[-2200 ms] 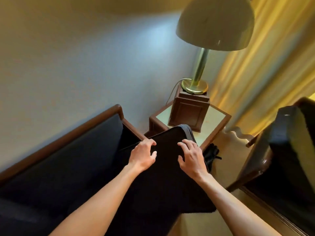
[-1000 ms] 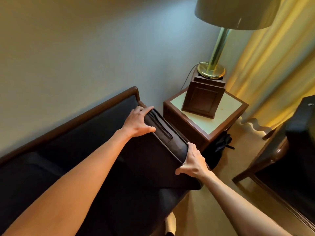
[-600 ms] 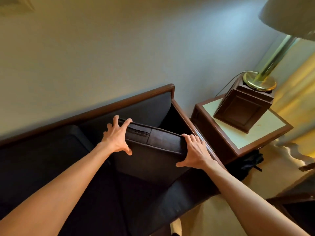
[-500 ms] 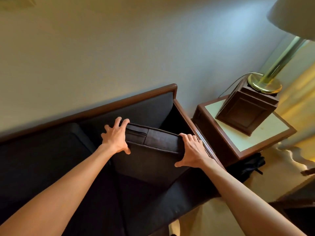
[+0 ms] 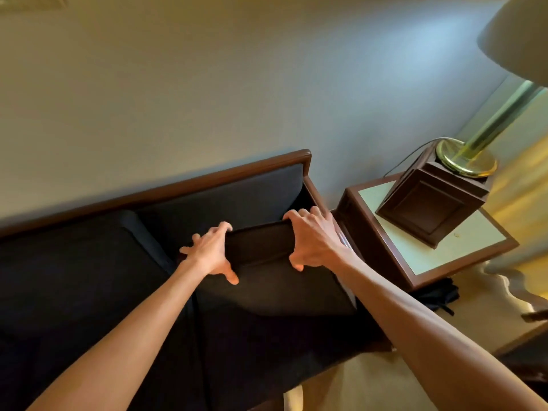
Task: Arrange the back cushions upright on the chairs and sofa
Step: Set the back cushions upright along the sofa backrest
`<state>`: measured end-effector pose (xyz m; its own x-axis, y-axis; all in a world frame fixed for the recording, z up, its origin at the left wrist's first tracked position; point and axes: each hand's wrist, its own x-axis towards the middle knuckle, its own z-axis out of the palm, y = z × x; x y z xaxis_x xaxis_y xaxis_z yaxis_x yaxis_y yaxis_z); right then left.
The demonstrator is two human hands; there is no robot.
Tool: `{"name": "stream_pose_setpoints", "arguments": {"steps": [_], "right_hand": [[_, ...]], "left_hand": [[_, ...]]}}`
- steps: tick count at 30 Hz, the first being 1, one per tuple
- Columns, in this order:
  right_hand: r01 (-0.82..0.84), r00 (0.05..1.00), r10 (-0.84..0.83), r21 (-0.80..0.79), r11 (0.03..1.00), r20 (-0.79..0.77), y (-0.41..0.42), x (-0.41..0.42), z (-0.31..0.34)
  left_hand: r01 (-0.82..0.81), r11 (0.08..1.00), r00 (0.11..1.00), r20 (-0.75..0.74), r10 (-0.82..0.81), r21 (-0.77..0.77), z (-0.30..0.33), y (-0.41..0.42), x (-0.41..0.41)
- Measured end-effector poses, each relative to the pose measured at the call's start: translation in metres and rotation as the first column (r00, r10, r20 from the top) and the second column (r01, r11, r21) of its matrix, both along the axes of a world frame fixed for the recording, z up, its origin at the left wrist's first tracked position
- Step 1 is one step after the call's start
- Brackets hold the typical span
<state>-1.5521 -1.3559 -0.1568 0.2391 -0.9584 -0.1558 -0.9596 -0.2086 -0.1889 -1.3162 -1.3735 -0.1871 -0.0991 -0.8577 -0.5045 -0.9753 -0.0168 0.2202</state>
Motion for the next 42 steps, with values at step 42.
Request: {"name": "stream_pose_setpoints", "arguments": {"steps": [42], "right_hand": [[-0.066,0.988,0.042,0.166,0.984,0.146,0.033,0.085,-0.129]], "left_hand": [[-0.330,0.941,0.915,-0.271,0.300,-0.071,-0.075,0.060,0.117]]}}
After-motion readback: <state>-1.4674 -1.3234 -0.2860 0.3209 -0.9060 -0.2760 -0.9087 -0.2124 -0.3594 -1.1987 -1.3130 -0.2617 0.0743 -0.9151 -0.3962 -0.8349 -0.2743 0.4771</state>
